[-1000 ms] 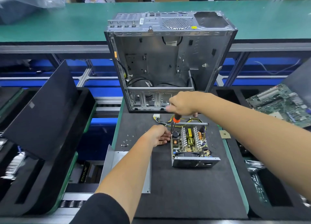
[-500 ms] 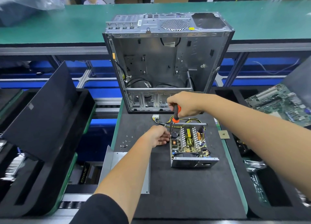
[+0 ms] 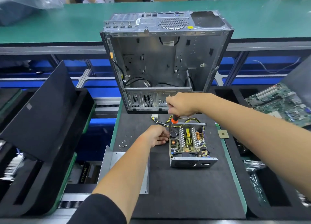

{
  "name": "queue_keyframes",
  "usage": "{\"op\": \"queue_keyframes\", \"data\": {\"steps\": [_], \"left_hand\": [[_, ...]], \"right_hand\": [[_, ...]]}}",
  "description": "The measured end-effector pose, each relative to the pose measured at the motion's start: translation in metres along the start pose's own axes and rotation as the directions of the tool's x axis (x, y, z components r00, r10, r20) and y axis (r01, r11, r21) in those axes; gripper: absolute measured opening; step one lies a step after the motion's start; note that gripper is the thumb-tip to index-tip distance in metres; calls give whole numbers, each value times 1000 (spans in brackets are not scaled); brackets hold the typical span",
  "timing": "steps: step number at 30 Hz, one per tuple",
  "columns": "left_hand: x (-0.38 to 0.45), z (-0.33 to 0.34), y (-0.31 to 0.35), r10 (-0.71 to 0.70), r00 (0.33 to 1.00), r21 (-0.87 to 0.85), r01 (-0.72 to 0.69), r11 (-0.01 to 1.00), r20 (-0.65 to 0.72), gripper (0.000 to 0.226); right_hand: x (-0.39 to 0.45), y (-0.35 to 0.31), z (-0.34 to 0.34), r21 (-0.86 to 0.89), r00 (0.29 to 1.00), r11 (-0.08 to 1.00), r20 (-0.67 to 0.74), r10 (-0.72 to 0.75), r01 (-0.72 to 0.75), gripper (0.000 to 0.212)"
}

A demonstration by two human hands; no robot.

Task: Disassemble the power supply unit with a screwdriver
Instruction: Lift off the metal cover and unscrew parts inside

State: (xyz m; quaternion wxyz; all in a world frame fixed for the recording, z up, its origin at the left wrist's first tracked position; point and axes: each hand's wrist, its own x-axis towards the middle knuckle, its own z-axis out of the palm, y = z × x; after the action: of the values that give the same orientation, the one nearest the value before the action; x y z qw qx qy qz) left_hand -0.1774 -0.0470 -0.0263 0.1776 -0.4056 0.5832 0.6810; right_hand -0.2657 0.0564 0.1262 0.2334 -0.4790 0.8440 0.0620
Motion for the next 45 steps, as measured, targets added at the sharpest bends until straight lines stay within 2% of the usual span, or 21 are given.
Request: {"op": "queue_keyframes", "data": {"steps": [1, 3, 6, 9, 12, 14, 16, 18, 20, 22, 24, 25, 28, 32, 34, 37, 39, 41, 43, 45], "left_hand": [[0, 0, 0, -5, 1000, -8, 5, 1000, 6, 23], [-1, -1, 1, -19, 1000, -17, 20, 1000, 18, 22], [0, -1, 1, -40, 999, -14, 40, 999, 30, 20], [0, -2, 2, -50, 998, -11, 50, 999, 42, 17], [0, -2, 1, -50, 997, -2, 50, 999, 50, 13], [1, -1, 1, -47, 997, 6, 47, 999, 55, 13], [1, -1, 1, -42, 998, 4, 42, 999, 55, 15], [2, -2, 1, -38, 998, 3, 37, 999, 52, 16], [3, -2, 1, -30, 998, 6, 30, 1000, 48, 15], [3, -1, 0, -29, 998, 10, 29, 1000, 48, 16], [3, -1, 0, -32, 998, 12, 31, 999, 50, 17], [3, -1, 0, -34, 998, 12, 34, 999, 52, 17], [5, -1, 0, -34, 998, 19, 33, 999, 54, 18], [4, -2, 0, -28, 998, 17, 28, 999, 56, 17], [4, -2, -1, -27, 998, 17, 26, 1000, 58, 17], [5, -2, -1, -27, 998, 14, 27, 1000, 62, 17], [5, -2, -1, -30, 998, 17, 29, 999, 62, 17], [6, -2, -1, -29, 998, 15, 28, 999, 61, 17], [6, -2, -1, -26, 998, 12, 25, 1000, 59, 18], [6, -2, -2, -27, 998, 17, 26, 1000, 63, 18]], "right_hand": [[-1, 0, -1, 6, 999, 999, -21, -36, 36, 15], [-5, -2, -5, 68, 995, 993, -43, -95, 97, 23], [-6, -4, -5, 157, 992, 980, -21, -121, 122, 27], [-2, -6, -2, 102, 998, 993, -24, -53, 55, 17], [-1, -7, -2, 32, 997, 997, -24, 68, -67, 43], [1, -5, 1, -14, 999, 1000, -43, 23, -24, 34], [-1, -3, 0, 26, 997, 998, -60, -56, 57, 11], [-6, -2, -5, 136, 993, 984, -38, -110, 114, 21], [-8, -1, -4, 172, 995, 980, -21, -100, 102, 22], [-5, -3, 1, 92, 998, 994, -44, -51, 55, 19], [-3, -7, 2, 3, 998, 1000, -57, 29, -29, 38], [-3, -8, 2, -35, 997, 998, -56, 45, -47, 41], [-2, -6, 2, 3, 998, 999, -57, -42, 42, 14], [-10, -6, -5, 125, 997, 989, -11, -81, 82, 22], [-9, -5, -2, 95, 999, 995, -30, -39, 42, 11], [-5, -8, 1, -39, 999, 998, -8, 53, -53, 23], [-1, -9, 3, -96, 1000, 995, -15, 16, -18, 16], [-3, -7, -1, -16, 999, 999, -29, -45, 44, 10], [-7, -4, -5, 96, 996, 991, -15, -90, 91, 22], [-10, -1, -5, 143, 995, 985, -14, -99, 100, 21]]}}
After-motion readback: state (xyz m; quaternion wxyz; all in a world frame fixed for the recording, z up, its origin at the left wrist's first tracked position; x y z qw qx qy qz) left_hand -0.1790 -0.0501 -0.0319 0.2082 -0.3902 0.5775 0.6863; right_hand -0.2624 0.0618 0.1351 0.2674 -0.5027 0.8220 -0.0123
